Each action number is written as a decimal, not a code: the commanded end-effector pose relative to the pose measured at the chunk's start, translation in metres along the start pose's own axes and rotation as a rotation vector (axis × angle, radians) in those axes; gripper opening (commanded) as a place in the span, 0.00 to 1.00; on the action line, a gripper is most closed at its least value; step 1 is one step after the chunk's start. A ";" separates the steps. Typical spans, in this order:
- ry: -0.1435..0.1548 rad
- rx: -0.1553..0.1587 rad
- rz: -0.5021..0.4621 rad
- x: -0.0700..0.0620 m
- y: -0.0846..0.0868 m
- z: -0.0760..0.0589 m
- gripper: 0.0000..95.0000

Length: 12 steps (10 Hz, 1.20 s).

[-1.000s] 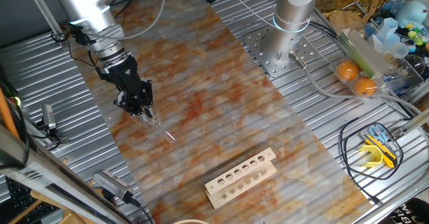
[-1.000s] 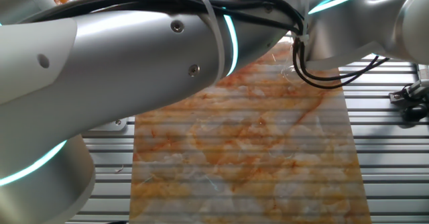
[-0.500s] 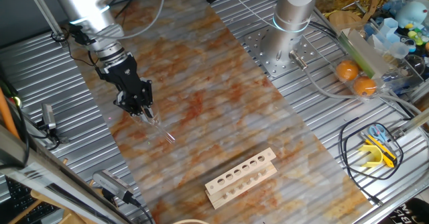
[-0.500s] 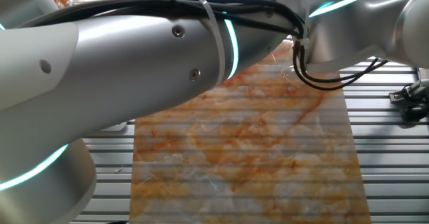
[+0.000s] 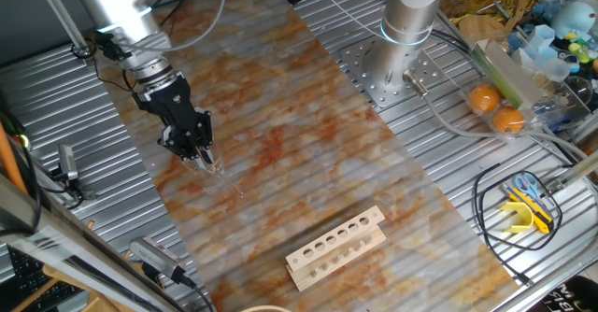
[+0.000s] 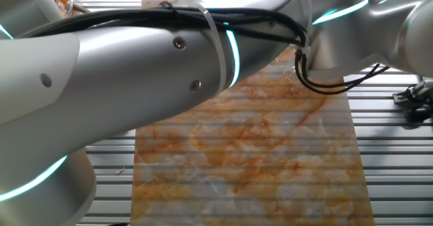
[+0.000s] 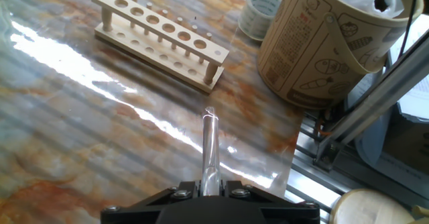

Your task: Pour out the test tube

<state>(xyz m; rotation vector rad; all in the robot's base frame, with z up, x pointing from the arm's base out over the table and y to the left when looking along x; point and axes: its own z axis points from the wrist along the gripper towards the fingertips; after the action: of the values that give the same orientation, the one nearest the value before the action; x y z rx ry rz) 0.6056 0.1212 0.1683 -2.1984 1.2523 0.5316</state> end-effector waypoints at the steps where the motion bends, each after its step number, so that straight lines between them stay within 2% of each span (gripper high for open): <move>1: -0.006 0.006 0.008 0.000 0.000 -0.001 0.00; 12: -0.025 0.023 0.046 0.001 0.001 -0.001 0.00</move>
<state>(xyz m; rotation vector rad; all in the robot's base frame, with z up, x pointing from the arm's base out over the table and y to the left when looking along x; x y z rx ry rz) 0.6053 0.1192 0.1682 -2.1380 1.2974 0.5621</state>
